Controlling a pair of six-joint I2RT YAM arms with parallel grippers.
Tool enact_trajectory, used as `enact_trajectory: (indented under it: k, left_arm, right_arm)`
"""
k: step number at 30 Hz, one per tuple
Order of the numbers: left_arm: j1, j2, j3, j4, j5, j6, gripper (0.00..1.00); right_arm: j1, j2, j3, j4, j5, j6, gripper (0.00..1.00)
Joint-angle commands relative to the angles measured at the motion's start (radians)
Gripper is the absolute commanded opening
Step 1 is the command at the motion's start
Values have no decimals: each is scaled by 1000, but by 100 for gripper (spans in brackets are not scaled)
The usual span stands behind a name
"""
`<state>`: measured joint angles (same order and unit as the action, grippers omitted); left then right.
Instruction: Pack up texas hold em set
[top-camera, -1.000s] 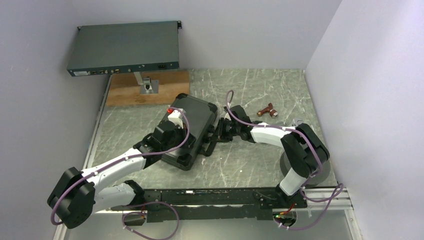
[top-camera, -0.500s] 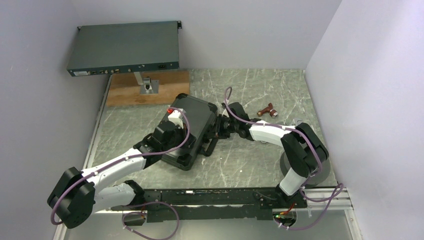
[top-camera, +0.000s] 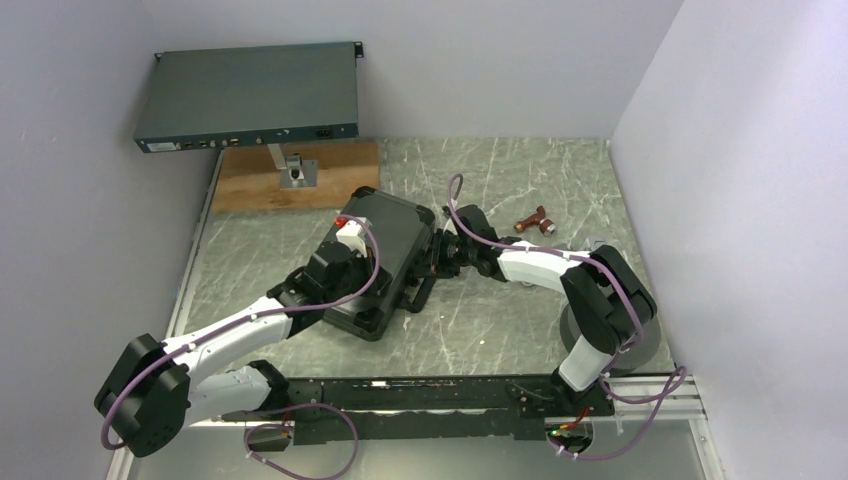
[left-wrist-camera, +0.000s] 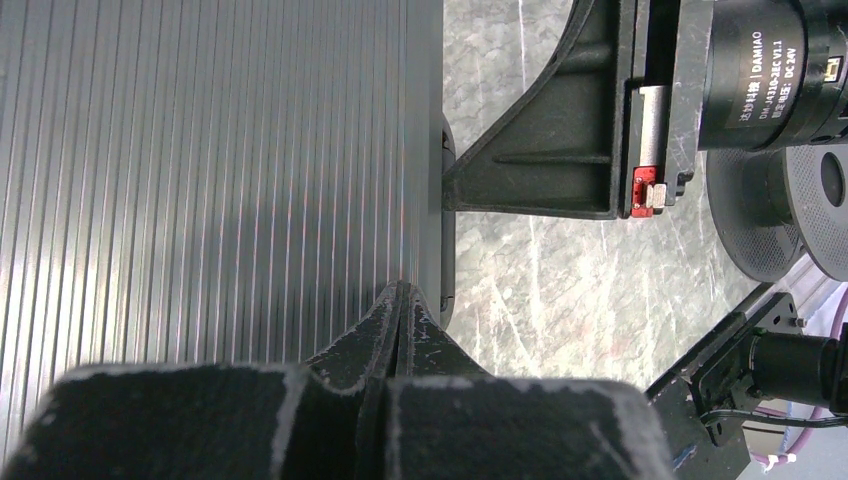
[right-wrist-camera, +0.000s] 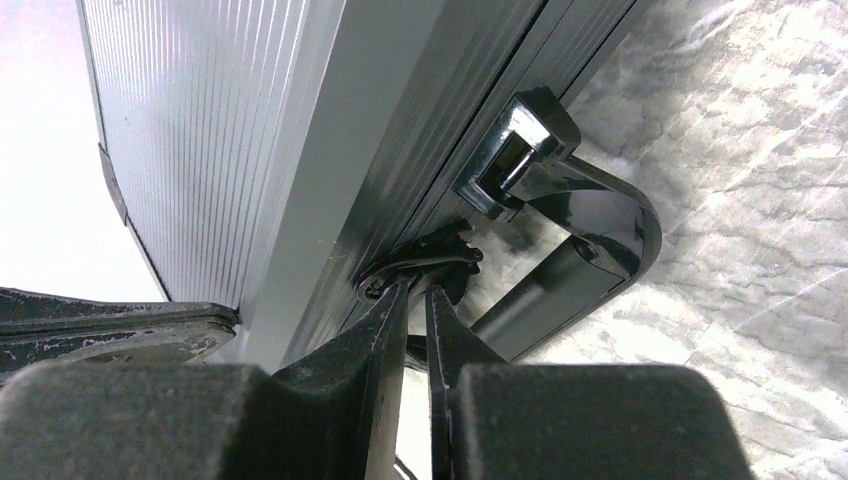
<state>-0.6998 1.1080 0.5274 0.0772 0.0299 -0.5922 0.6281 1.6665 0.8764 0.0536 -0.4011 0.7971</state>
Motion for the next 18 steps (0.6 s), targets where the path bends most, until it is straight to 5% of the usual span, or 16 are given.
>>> enact_trajectory:
  k: [1,18]
  left_arm:
    - [-25,37,-52,-214,38,-5,0]
    - [-29,-97,33,-358,-5,-5,0]
  right_arm:
    - [22,19,37,22,-2,8,15]
    - [36,69,15,49,10,17,14]
